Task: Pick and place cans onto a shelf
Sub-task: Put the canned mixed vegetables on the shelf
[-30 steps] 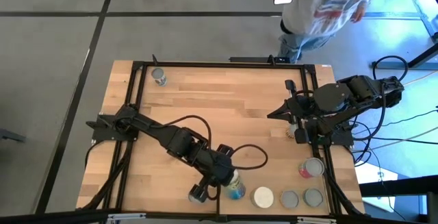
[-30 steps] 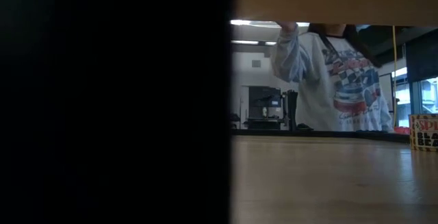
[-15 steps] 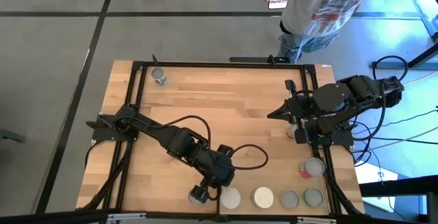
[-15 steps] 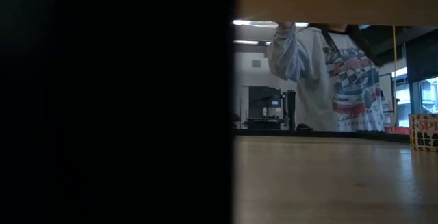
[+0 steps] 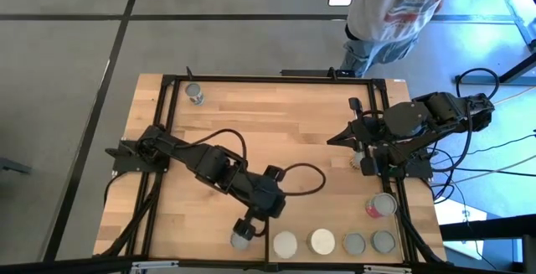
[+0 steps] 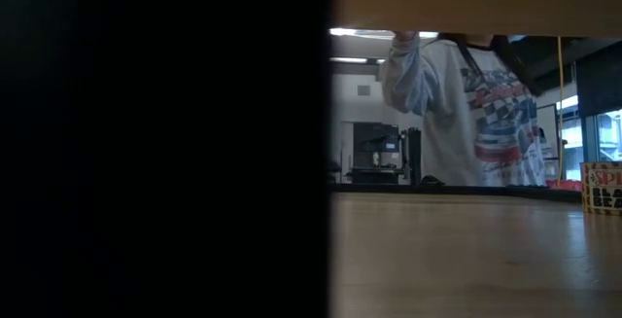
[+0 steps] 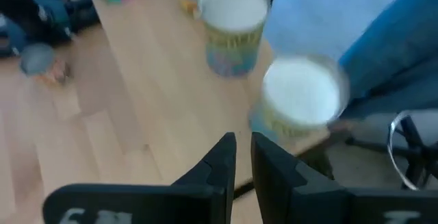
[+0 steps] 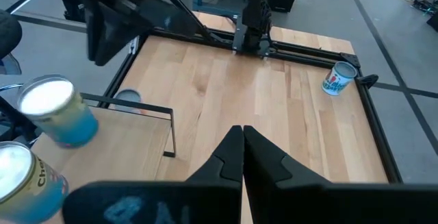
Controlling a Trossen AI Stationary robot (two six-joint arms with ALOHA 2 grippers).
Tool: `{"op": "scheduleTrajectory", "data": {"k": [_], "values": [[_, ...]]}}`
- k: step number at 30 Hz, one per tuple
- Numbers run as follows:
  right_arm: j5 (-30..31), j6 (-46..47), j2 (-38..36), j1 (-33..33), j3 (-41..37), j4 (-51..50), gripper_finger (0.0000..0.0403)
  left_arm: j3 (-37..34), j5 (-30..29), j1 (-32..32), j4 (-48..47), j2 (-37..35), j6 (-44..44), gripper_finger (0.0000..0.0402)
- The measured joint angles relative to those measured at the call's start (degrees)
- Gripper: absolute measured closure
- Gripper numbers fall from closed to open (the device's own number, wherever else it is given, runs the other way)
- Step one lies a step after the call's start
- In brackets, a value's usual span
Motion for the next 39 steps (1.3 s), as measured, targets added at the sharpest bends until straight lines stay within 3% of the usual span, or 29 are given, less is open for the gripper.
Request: {"op": "scheduleTrajectory", "data": {"k": [7,19,34,39], "values": [[-0.96,0.02,0.0,0.0,0.0,0.01,0.0398,-0.04,-2.54,1.58,-4.96,0.02,0.01,0.0397],[-0.96,-0.44,-0.11,0.0,0.0,-0.13,0.0398,-0.07,-3.15,7.92,-11.85,-2.33,3.17,0.0401],[3.94,-3.12,-3.37,-0.04,-0.95,-9.17,0.0398,-1.57,-5.88,26.27,-19.21,-13.04,4.72,0.0401],[4.0,-2.91,-7.73,-1.29,-6.64,-7.94,0.0398,-4.04,-0.85,31.42,-18.73,-15.71,7.01,0.0401]]}}
